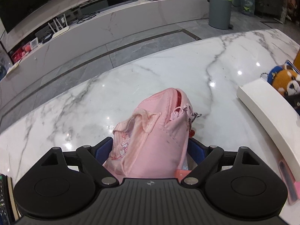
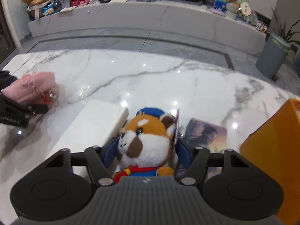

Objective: Organize objects
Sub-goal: 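Close the left tool on the pink backpack while the right tool grasps the red-panda plush, then carry the pink backpack in the left tool while the right tool carries the plush to the orange box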

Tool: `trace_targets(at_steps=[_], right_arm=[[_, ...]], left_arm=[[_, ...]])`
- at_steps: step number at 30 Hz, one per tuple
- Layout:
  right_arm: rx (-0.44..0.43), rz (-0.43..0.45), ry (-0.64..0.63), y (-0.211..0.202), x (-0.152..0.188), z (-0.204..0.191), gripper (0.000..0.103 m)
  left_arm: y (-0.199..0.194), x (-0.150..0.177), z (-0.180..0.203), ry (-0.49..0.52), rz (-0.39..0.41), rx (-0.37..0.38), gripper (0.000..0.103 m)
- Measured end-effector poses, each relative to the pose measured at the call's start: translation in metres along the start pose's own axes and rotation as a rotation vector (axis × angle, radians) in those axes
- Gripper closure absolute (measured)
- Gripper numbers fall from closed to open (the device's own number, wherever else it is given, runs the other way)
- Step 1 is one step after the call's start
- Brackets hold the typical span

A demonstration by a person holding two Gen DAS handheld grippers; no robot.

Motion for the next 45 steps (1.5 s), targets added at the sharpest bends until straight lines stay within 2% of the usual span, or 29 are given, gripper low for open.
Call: trace_targets(at_steps=[3, 6, 8, 11, 16, 20, 32, 37, 40, 43, 45], right_arm=[[0.005, -0.001, -0.005, 0.001, 0.003, -0.002, 0.039], [0.005, -0.035, -0.008, 0.004, 0.01, -0.004, 0.042], [0.005, -0.05, -0.006, 0.005, 0.018, -0.005, 0.045], [0.002, -0.035, 0.004, 0.001, 0.02, -0.005, 0.048], [0.011, -0.051, -0.004, -0.003, 0.024, -0.005, 0.05], [-0.016, -0.066, -0.045, -0.012, 0.032, -0.008, 0.05], [-0.035, -0.028, -0.064, -0.043, 0.064, -0.004, 0.05], [-0.031, -0.033, -0.062, -0.053, 0.076, -0.002, 0.05], [-0.027, -0.035, -0.058, -0.059, 0.082, 0.0, 0.05], [-0.025, -0.03, -0.056, -0.066, 0.088, 0.001, 0.052], [-0.031, -0.027, -0.072, -0.069, 0.09, 0.0, 0.054]], left_arm=[[0.0, 0.0, 0.001, -0.007, 0.001, -0.006, 0.003], [-0.003, 0.001, 0.001, -0.041, 0.002, -0.006, 0.015], [-0.006, 0.003, 0.001, -0.076, 0.008, 0.001, 0.037], [-0.013, 0.006, 0.007, -0.084, 0.014, 0.0, 0.048], [-0.028, 0.017, 0.021, -0.103, 0.017, 0.015, 0.053], [-0.045, 0.031, 0.036, -0.147, 0.009, 0.02, 0.053], [-0.096, 0.068, 0.092, -0.263, -0.031, 0.025, 0.053], [-0.112, 0.08, 0.115, -0.275, -0.03, 0.031, 0.053], [-0.118, 0.084, 0.121, -0.281, -0.044, 0.039, 0.054], [-0.122, 0.087, 0.117, -0.314, -0.05, 0.039, 0.062], [-0.124, 0.088, 0.113, -0.337, -0.056, 0.031, 0.063]])
Point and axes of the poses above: each gripper's, at about its wrist camera, not at the fingertips, and y roughly the way its jaws point, z to its right, x to its underside, the point moved 7 cm from there along y, roughly the way its jaws point, and after that the axes turned 8 degrees about z, right-handed, at the moved point
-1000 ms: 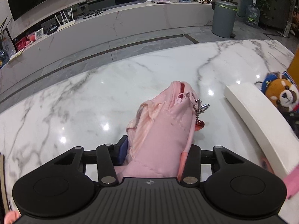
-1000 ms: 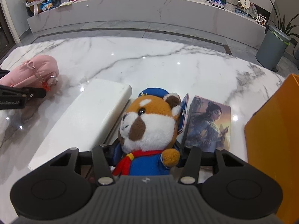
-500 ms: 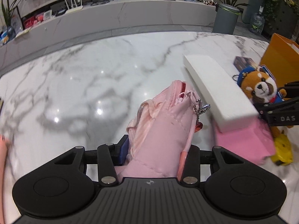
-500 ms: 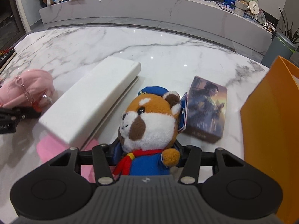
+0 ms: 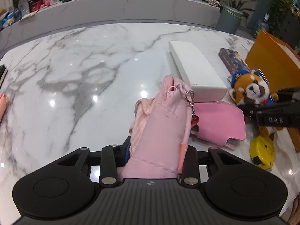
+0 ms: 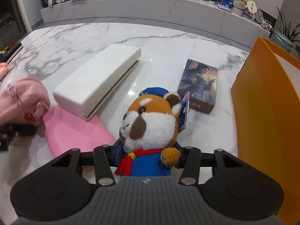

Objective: Organize objects
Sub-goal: 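Carry the pink backpack in the left tool while the right tool carries the plush to the orange box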

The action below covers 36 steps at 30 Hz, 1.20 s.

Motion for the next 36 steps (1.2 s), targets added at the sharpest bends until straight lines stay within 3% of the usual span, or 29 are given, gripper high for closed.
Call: trace_targets(at_steps=[8, 18, 36], right_arm=[[0.01, 0.051, -0.029, -0.035, -0.017, 0.003, 0.056], [0.006, 0.127, -0.007, -0.087, -0.041, 0.013, 0.056], [0.026, 0.219, 0.03, -0.169, -0.03, 0.055, 0.056]], left_arm=[[-0.026, -0.005, 0.006, 0.003, 0.015, -0.001, 0.065], [-0.067, -0.032, 0.033, 0.054, 0.095, 0.007, 0.065], [-0.099, -0.052, 0.114, 0.167, 0.167, 0.063, 0.065]])
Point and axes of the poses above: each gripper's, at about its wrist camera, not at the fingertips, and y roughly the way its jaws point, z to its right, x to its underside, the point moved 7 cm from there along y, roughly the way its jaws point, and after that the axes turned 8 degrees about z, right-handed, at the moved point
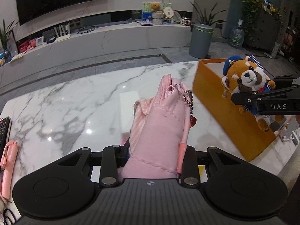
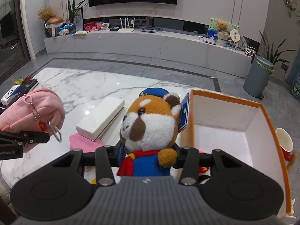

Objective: Organize objects
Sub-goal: 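Carry the pink backpack in the left tool while the right tool carries the plush to the orange box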

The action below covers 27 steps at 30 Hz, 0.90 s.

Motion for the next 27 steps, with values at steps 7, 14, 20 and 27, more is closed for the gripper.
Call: trace_targets(at_steps=[7, 14, 20, 27], right_arm=[[0.029, 0.012, 0.02, -0.02, 0.004, 0.034, 0.056], [0.075, 0.011, 0.039, -0.033, 0.008, 0.076, 0.056], [0.116, 0.006, 0.053, -0.04, 0.01, 0.107, 0.056], [0.148, -0.006, 0.058, -0.04, 0.013, 0.137, 0.056]], left_arm=[[0.015, -0.021, 0.047, 0.055, 0.02, 0.061, 0.065], [0.034, -0.045, 0.097, 0.11, 0.038, 0.135, 0.065], [0.051, -0.062, 0.131, 0.146, 0.048, 0.182, 0.065], [0.074, -0.078, 0.164, 0.242, 0.057, 0.206, 0.065]])
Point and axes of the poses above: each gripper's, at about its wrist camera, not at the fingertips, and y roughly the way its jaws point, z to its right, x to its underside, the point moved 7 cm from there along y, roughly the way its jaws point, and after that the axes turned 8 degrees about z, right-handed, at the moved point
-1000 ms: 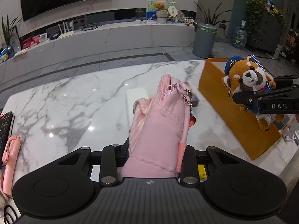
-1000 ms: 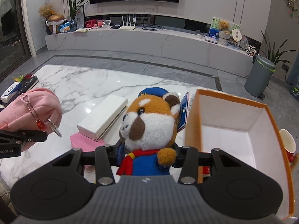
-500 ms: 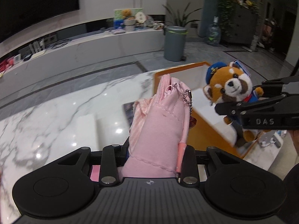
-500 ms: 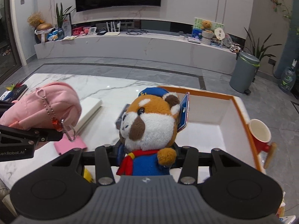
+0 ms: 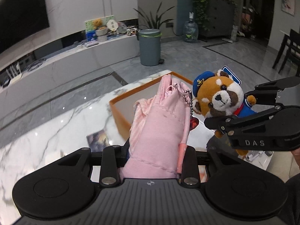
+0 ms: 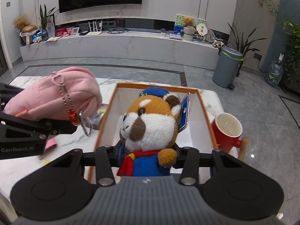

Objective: Organize objects
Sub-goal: 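Carry the pink backpack in the left tool while the right tool carries the plush to the orange box, then open the right tool to drop the plush while the left tool releases the backpack inside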

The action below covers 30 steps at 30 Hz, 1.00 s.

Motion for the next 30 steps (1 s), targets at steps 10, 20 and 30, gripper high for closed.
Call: trace_targets(at_steps=[10, 20, 30], right_arm=[[0.021, -0.016, -0.006, 0.02, -0.006, 0.03, 0.056], [0.037, -0.06, -0.007, 0.061, -0.007, 0.052, 0.056], [0.027, -0.111, -0.015, 0.1, 0.001, 0.062, 0.056]], left_arm=[[0.041, -0.013, 0.023, 0.102, -0.013, 0.018, 0.065], [0.083, -0.01, 0.027, 0.068, -0.064, 0.03, 0.065], [0.118, -0.005, 0.017, 0.051, -0.117, 0.002, 0.065]])
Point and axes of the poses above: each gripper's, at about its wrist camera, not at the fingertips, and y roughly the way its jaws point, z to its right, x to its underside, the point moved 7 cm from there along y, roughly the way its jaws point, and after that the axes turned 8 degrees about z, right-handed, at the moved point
